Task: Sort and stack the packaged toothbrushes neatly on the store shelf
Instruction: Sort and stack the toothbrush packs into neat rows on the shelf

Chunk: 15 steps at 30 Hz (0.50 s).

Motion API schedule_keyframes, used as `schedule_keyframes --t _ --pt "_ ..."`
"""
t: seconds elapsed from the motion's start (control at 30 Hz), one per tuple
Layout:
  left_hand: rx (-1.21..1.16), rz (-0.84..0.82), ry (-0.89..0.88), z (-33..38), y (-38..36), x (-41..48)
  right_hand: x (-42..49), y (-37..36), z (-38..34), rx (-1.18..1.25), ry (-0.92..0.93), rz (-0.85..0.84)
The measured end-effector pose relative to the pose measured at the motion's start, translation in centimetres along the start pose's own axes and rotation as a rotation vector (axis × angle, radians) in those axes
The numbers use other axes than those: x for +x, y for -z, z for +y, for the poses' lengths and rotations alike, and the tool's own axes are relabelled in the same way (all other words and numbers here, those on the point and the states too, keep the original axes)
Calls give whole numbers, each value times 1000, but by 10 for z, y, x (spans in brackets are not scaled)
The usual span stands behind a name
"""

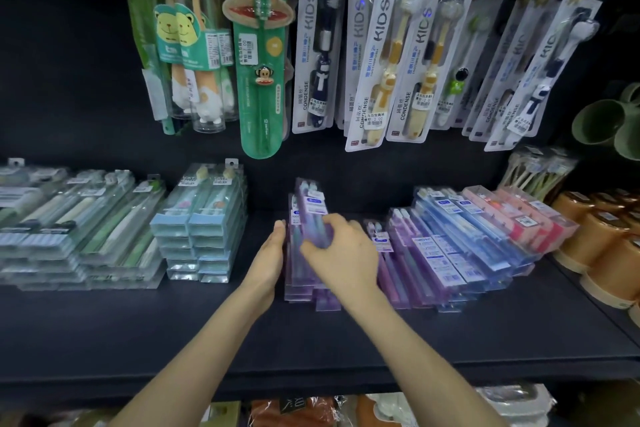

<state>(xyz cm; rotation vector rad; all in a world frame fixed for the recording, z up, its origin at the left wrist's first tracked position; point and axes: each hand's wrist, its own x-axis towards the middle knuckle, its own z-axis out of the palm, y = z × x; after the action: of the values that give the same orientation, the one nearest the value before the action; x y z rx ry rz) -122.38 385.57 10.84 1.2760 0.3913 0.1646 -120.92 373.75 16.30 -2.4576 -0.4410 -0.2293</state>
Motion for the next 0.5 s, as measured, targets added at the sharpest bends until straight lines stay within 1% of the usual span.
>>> schedule_keyframes --t 0.07,0.13,0.23,0.3,0.37,0.4,0.43,0.5 --pt "-3 -36 3 4 -1 -2 0 -12 -8 -81 15 -2" --pt "-19 -49 2 6 0 -1 1 -17 -8 -107 43 -6" --pt "-41 -33 -8 6 2 0 0 -12 1 54 121 -60" --pt "-3 -42 -10 6 3 -4 -1 -7 15 123 152 -32" --pt "81 -47 -16 4 5 -8 -2 -3 37 139 50 16" --pt "100 -42 -17 3 7 -12 -3 -1 48 168 -46 -10" --pt "105 -36 -14 2 8 -18 -5 0 57 242 -155 -82" --pt "118 -28 -14 -2 9 -33 -12 -4 66 550 -327 -282"
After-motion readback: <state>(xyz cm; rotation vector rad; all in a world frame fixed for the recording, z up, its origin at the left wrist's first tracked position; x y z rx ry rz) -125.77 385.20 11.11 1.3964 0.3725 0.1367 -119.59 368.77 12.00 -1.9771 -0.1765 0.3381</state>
